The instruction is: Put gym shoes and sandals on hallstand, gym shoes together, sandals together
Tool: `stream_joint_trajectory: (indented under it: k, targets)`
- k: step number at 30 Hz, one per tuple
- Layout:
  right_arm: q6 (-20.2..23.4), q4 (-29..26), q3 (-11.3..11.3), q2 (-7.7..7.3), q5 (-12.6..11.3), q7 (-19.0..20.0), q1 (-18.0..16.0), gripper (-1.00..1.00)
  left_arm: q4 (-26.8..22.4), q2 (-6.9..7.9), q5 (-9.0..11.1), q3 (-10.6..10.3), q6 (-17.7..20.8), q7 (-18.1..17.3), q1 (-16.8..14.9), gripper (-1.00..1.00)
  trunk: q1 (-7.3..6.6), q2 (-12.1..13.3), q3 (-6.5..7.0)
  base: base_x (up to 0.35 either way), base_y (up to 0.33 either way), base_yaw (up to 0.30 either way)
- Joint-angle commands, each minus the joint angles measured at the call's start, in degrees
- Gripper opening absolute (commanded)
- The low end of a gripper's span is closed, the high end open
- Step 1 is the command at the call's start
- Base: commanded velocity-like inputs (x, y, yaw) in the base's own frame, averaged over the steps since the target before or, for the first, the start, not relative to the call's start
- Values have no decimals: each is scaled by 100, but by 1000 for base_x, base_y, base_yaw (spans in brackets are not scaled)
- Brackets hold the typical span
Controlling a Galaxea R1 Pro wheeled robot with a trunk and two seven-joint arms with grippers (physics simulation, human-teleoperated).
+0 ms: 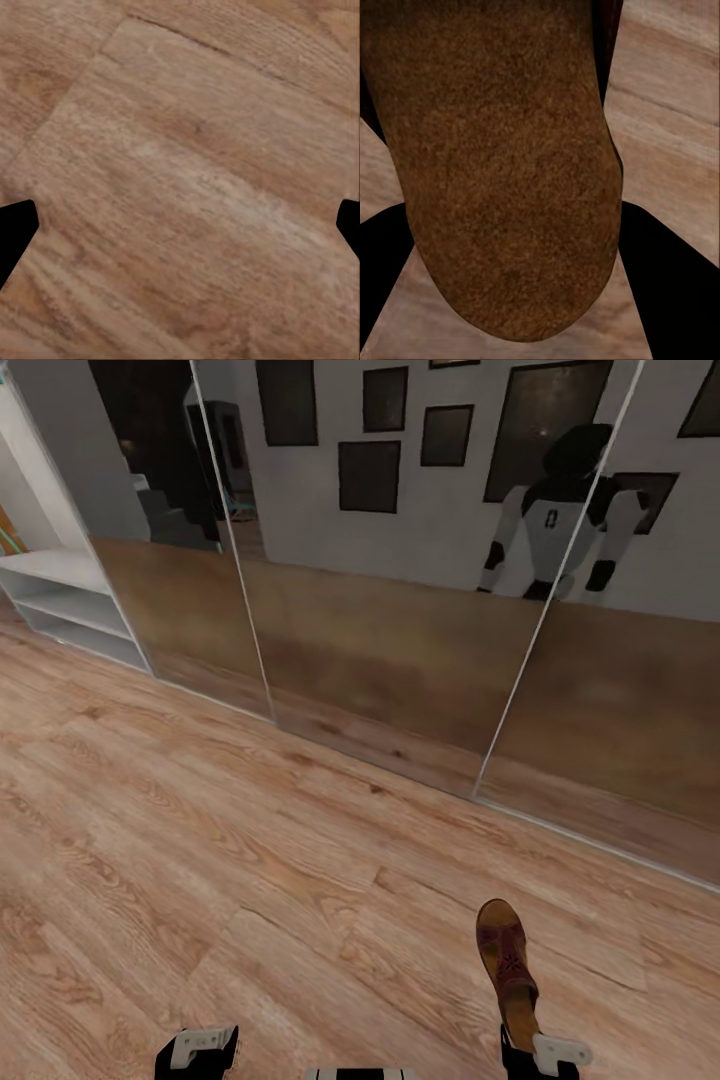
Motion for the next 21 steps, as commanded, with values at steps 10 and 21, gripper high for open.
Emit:
stream_joint_trajectory:
  k: [10,21]
  targets:
    - [-13,3,-16,1,63,-40,-3,-100,14,-1,11,49,-10,-58,-4,100,1,-1,-41,261,181,277]
    - [-13,3,-16,1,63,-38,-3,-100,16,-1,11,50,-4,-58,-4,100,1,-1,-81,260,220,277]
